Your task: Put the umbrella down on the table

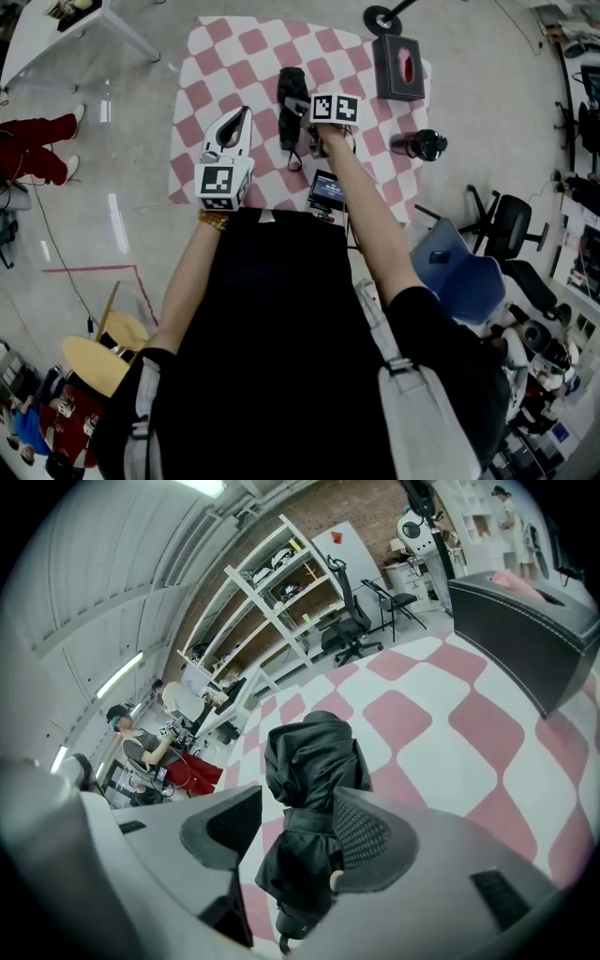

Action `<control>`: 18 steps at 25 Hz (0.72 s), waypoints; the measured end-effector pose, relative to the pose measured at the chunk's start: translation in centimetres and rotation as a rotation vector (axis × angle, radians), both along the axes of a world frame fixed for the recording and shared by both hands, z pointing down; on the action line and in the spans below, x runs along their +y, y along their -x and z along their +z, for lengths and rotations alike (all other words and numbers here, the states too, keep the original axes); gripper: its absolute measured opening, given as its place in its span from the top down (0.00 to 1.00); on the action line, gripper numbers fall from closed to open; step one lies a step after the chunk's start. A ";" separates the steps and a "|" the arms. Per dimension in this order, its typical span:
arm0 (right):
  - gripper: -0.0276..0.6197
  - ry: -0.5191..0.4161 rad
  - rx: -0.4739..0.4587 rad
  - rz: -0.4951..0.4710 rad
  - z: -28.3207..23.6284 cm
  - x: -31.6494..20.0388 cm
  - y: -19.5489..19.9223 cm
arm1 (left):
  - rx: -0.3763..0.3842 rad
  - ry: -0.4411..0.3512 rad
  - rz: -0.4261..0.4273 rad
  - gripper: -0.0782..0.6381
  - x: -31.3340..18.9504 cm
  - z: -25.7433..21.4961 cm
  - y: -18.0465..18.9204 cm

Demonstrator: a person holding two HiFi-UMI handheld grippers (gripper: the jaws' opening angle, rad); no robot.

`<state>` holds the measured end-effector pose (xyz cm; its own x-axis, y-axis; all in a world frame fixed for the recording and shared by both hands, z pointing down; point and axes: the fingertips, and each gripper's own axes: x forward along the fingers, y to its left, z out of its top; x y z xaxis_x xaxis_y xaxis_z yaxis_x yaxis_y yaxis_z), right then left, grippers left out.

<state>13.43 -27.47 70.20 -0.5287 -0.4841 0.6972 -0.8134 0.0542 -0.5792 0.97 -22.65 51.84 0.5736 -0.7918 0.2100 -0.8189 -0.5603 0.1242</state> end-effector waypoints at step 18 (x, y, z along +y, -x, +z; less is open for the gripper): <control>0.80 -0.137 -0.008 -0.008 -5.7 0.2 -0.2 | 0.003 -0.034 0.088 0.87 -0.4 -1.3 -1.8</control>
<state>13.66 -27.23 64.45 -0.5384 -0.5705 0.6202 -0.8078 0.1399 -0.5726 2.73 -23.06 50.58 0.6418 -0.7450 0.1818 -0.7660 -0.6339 0.1064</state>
